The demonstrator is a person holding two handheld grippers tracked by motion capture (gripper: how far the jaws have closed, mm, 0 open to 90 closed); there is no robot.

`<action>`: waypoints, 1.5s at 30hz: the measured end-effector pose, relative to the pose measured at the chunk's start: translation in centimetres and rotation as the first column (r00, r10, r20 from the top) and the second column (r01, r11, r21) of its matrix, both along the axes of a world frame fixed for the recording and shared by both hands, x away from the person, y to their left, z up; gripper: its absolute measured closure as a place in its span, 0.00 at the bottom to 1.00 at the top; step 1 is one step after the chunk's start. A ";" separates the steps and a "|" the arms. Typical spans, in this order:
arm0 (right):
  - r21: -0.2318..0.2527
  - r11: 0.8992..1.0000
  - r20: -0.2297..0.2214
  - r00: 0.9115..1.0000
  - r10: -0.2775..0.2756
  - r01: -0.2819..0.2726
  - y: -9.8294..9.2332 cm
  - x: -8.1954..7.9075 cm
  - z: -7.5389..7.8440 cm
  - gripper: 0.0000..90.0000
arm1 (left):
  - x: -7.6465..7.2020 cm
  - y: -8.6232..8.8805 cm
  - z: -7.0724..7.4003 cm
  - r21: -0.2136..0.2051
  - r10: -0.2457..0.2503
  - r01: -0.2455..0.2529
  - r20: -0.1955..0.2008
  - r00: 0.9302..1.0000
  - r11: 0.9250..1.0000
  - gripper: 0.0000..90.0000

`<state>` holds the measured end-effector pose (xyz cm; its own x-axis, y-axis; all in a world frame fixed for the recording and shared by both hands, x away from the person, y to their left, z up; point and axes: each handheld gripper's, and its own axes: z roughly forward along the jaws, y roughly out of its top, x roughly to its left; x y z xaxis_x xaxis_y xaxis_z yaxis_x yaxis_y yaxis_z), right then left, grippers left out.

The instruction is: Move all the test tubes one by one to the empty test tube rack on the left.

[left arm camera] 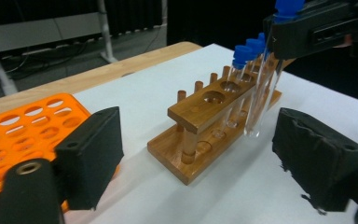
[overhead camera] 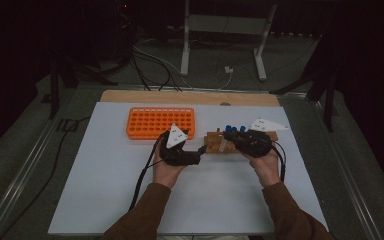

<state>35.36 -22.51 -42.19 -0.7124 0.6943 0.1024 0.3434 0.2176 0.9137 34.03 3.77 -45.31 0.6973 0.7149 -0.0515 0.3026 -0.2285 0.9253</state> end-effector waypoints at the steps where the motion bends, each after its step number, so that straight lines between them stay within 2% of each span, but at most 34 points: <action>1: 0.000 1.000 0.000 1.000 0.000 0.000 0.0 0.0 0.0 0.85 | 0.0 -0.3 -0.1 0.004 -0.001 0.001 0.001 1.000 1.000 0.23; 3: -0.013 1.000 -0.003 1.000 0.020 -0.020 1.2 0.0 -0.1 0.85 | 0.1 -0.9 -0.2 0.012 -0.011 0.011 0.002 1.000 1.000 0.30; 9: -0.020 0.999 -0.008 0.999 0.042 -0.042 2.5 0.0 -0.2 0.85 | 0.1 -1.9 -0.4 0.026 -0.043 0.043 0.009 0.999 0.999 0.42; 10: -0.019 0.999 -0.011 0.999 0.048 -0.049 2.8 0.1 -0.2 0.85 | 0.1 -2.0 -0.4 0.028 -0.049 0.048 0.011 0.999 0.998 0.48; 11: -0.019 0.999 -0.011 0.999 0.048 -0.049 2.8 0.1 -0.2 0.85 | 0.2 -2.1 -0.4 0.029 -0.056 0.056 0.013 0.998 0.998 0.48; 13: -0.014 0.998 -0.015 0.998 0.056 -0.056 3.2 0.1 -0.2 0.85 | 0.2 -2.2 -0.4 0.028 -0.069 0.069 0.013 0.998 0.997 0.56; 15: -0.013 0.998 -0.017 0.998 0.058 -0.059 3.3 0.1 -0.2 0.85 | 0.3 -2.3 -0.4 0.024 -0.078 0.078 0.007 0.997 0.997 0.59; 16: -0.010 0.998 -0.017 0.998 0.065 -0.066 3.5 0.1 -0.3 0.85 | 0.3 -2.3 -0.4 0.020 -0.083 0.083 0.004 0.997 0.996 0.63; 26: -0.006 0.996 -0.021 0.996 0.084 -0.084 4.1 0.0 -0.5 0.85 | 0.5 -2.4 -0.7 0.007 -0.119 0.119 -0.006 0.993 0.993 0.82; 32: -0.004 0.996 -0.023 0.995 0.092 -0.092 4.1 -0.1 -0.6 0.85 | 0.6 -2.1 -0.7 -0.027 -0.129 0.129 -0.014 0.992 0.991 0.85; 39: 0.010 0.995 -0.027 0.995 0.097 -0.096 4.1 0.0 -0.7 0.85 | 0.7 -1.8 -0.8 -0.036 -0.142 0.142 -0.017 0.990 0.989 0.87; 40: 0.010 0.995 -0.026 0.995 0.098 -0.098 4.1 0.0 -0.7 0.84 | 0.7 -1.8 -0.8 -0.030 -0.140 0.139 -0.017 0.990 0.990 0.87; 41: 0.026 0.995 -0.021 0.995 0.101 -0.100 4.0 0.0 -0.6 0.73 | 0.8 -1.8 -0.8 -0.028 -0.138 0.138 -0.019 0.990 0.990 0.87; 42: 0.035 0.994 -0.018 0.995 0.100 -0.099 3.8 -0.1 -0.5 0.69 | 0.8 -1.7 -0.8 -0.027 -0.136 0.136 -0.020 0.991 0.990 0.87; 43: 0.035 0.994 -0.018 0.995 0.100 -0.099 3.8 -0.1 -0.5 0.69 | 0.9 -1.6 -0.9 -0.028 -0.133 0.132 -0.022 0.991 0.991 0.87; 44: 0.042 0.994 -0.017 0.995 0.100 -0.099 3.7 -0.1 -0.4 0.64 | 0.9 -1.5 -0.9 -0.023 -0.127 0.127 -0.021 0.992 0.992 0.87; 45: 0.054 0.994 -0.009 0.995 0.100 -0.099 3.4 -0.3 -0.3 0.56 | 1.0 -1.3 -0.9 -0.026 -0.120 0.119 -0.021 0.993 0.993 0.87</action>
<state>35.07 -19.15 -42.46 -0.7763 0.6131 0.1462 0.3328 0.2019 0.9211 35.05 2.43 -46.17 0.7763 0.6247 -0.0843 0.2949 -0.2417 0.9244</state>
